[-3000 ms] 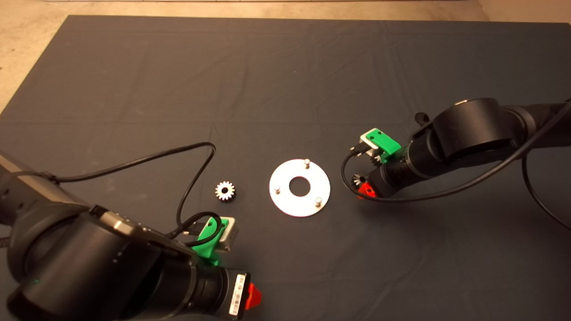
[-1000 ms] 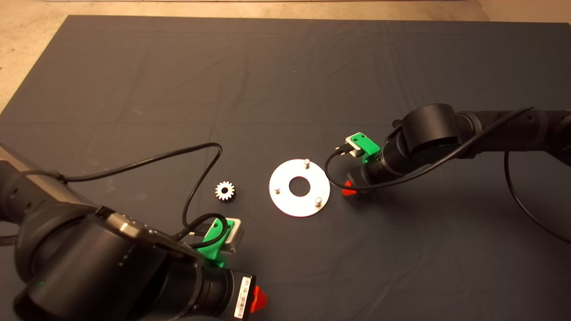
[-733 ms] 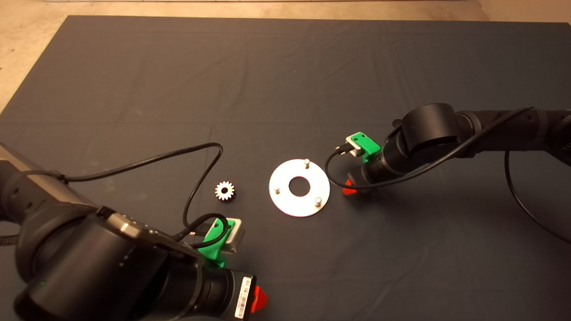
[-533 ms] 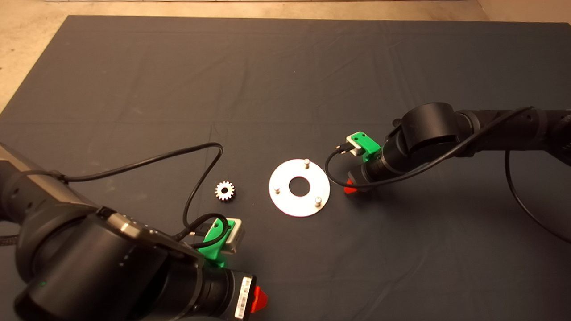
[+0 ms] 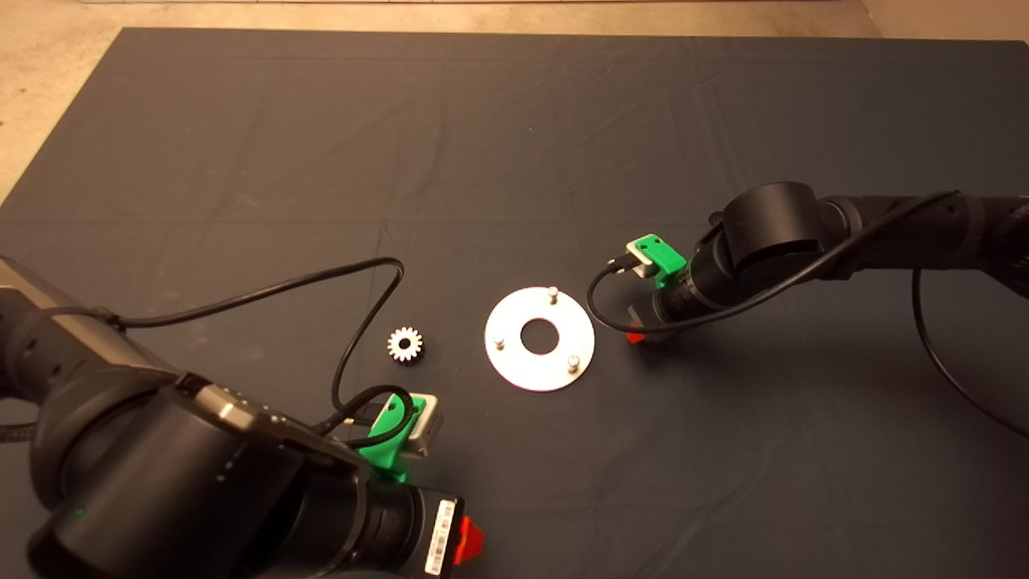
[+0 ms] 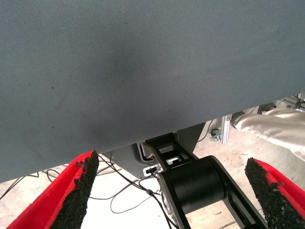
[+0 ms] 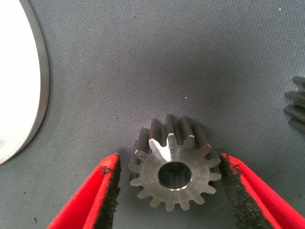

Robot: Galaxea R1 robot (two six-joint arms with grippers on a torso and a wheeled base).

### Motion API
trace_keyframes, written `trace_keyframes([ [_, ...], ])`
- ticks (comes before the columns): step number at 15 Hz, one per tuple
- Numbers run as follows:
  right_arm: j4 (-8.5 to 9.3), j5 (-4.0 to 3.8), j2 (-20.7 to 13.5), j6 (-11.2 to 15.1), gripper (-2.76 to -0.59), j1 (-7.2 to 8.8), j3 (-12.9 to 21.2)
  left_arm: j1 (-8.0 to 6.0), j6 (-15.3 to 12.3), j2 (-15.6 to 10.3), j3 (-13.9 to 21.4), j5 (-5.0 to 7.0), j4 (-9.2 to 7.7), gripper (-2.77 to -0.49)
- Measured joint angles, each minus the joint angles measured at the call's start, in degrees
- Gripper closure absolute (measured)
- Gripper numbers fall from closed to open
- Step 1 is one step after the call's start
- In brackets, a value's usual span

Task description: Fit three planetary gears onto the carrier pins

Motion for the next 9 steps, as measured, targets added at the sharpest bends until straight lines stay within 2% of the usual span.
trace_keyframes([
  [4,0.00,-0.01,-0.2,-0.1,-1.22,-0.01,0.0,0.00,0.0,0.0,0.0,0.00,0.01,-2.19],
  [7,0.00,0.05,-0.3,-0.1,-1.22,-0.02,0.0,0.00,0.0,0.5,0.0,-0.01,0.06,-2.19],
  [9,0.00,0.05,-0.3,-0.2,-1.15,-0.02,0.0,0.00,0.0,0.5,0.0,0.02,0.15,-2.19],
])
